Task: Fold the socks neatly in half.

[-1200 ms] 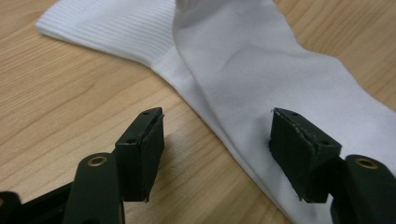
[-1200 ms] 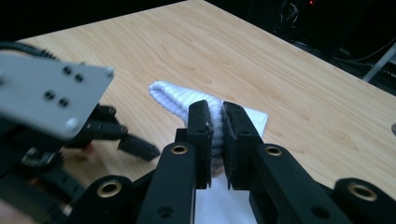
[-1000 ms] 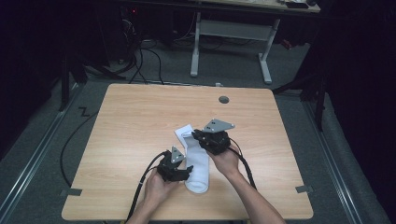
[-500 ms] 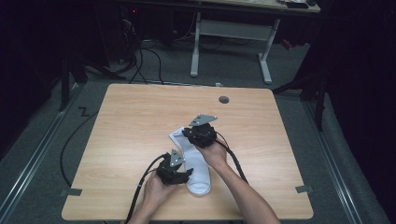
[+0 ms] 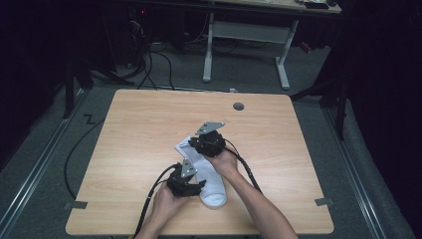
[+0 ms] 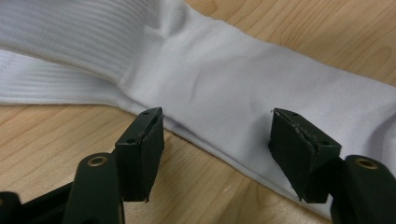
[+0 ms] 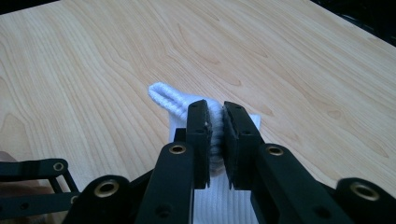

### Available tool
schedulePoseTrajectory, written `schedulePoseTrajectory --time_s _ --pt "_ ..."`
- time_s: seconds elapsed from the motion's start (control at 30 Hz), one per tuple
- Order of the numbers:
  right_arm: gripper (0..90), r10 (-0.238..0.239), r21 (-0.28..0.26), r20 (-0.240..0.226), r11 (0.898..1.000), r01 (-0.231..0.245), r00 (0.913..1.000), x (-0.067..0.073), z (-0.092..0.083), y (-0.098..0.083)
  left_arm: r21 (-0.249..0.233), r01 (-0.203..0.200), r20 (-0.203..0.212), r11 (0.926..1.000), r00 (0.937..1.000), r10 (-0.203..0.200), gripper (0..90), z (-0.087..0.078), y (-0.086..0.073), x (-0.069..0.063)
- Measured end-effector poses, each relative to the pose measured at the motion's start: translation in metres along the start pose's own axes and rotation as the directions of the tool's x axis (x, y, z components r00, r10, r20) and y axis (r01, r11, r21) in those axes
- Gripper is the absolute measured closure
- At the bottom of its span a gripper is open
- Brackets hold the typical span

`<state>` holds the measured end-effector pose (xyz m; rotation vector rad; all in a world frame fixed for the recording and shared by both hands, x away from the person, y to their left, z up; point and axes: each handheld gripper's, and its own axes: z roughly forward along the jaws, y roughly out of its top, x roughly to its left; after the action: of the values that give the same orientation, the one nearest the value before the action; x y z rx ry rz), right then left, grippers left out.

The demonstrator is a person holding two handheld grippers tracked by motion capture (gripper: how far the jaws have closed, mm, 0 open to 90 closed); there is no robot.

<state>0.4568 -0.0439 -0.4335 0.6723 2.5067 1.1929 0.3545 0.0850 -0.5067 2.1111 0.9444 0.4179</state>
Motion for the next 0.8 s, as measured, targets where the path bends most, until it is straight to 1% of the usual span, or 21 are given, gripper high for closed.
schedulePoseTrajectory --time_s 0.1,0.2,0.23,0.3,0.33,0.37,0.4,0.43,0.5,0.6,0.63,0.73,0.77,0.8 --pt "81.7 -0.009 -0.018 0.013 1.000 0.009 0.9999 0.000 -0.009 0.004 0.002 -0.001 0.004 1.0000 1.0000 0.001 36.0 0.000 0.001 0.000" --pt "81.7 0.004 -0.024 0.025 1.000 -0.003 0.9997 -0.001 -0.014 0.003 0.007 -0.001 0.011 1.0000 0.9999 0.001 36.0 0.000 0.001 0.001" --pt "81.7 0.009 -0.022 0.027 1.000 -0.008 0.9996 -0.002 -0.014 0.001 0.011 0.006 0.017 0.9999 0.9998 -0.006 36.0 0.000 0.002 0.002" --pt "81.6 0.012 -0.021 0.034 1.000 -0.012 0.9993 -0.003 -0.015 -0.002 0.016 0.041 0.014 0.9990 0.9991 -0.041 34.2 0.000 0.004 0.005" --pt "81.6 0.012 -0.021 0.034 1.000 -0.012 0.9993 -0.003 -0.015 -0.002 0.016 0.041 0.014 0.9990 0.9991 -0.041 32.7 0.000 0.004 0.005" --pt "81.6 0.024 -0.022 0.037 0.999 -0.023 0.9990 -0.004 -0.017 -0.005 0.008 0.070 -0.025 0.9975 0.9972 -0.070 32.2 0.001 0.005 0.007" --pt "81.6 0.024 -0.022 0.037 0.999 -0.023 0.9990 -0.004 -0.017 -0.005 0.008 0.070 -0.025 0.9975 0.9972 -0.070 32.2 0.001 0.005 0.007" --pt "81.7 0.027 -0.020 0.041 0.999 -0.027 0.9988 -0.004 -0.019 -0.008 -0.005 0.105 -0.052 0.9944 0.9931 -0.105 31.9 0.002 0.006 0.011" --pt "81.7 0.032 -0.023 0.040 0.999 -0.031 0.9987 -0.003 -0.021 -0.009 -0.002 0.137 -0.069 0.9905 0.9881 -0.137 30.6 0.005 0.007 0.015" --pt "81.7 0.026 -0.029 0.037 0.999 -0.025 0.9990 -0.002 -0.023 -0.010 0.023 0.150 -0.072 0.9885 0.9864 -0.148 29.7 0.009 0.014 0.019" --pt "81.7 0.025 -0.028 0.036 0.999 -0.024 0.9990 -0.001 -0.024 -0.010 0.033 0.147 -0.069 0.9885 0.9871 -0.145 29.1 0.010 0.016 0.021" --pt "81.7 0.021 -0.033 0.038 0.999 -0.020 0.9990 0.001 -0.026 -0.011 0.042 0.143 -0.068 0.9889 0.9879 -0.140 28.6 0.013 0.020 0.023" --pt "81.7 0.019 -0.041 0.040 0.999 -0.017 0.9990 0.003 -0.030 -0.012 0.050 0.127 -0.061 0.9906 0.9904 -0.124 28.6 0.016 0.022 0.023" --pt "81.7 0.021 -0.041 0.041 0.999 -0.020 0.9989 0.004 -0.032 -0.012 0.049 0.116 -0.059 0.9920 0.9918 -0.113 28.6 0.017 0.023 0.023"
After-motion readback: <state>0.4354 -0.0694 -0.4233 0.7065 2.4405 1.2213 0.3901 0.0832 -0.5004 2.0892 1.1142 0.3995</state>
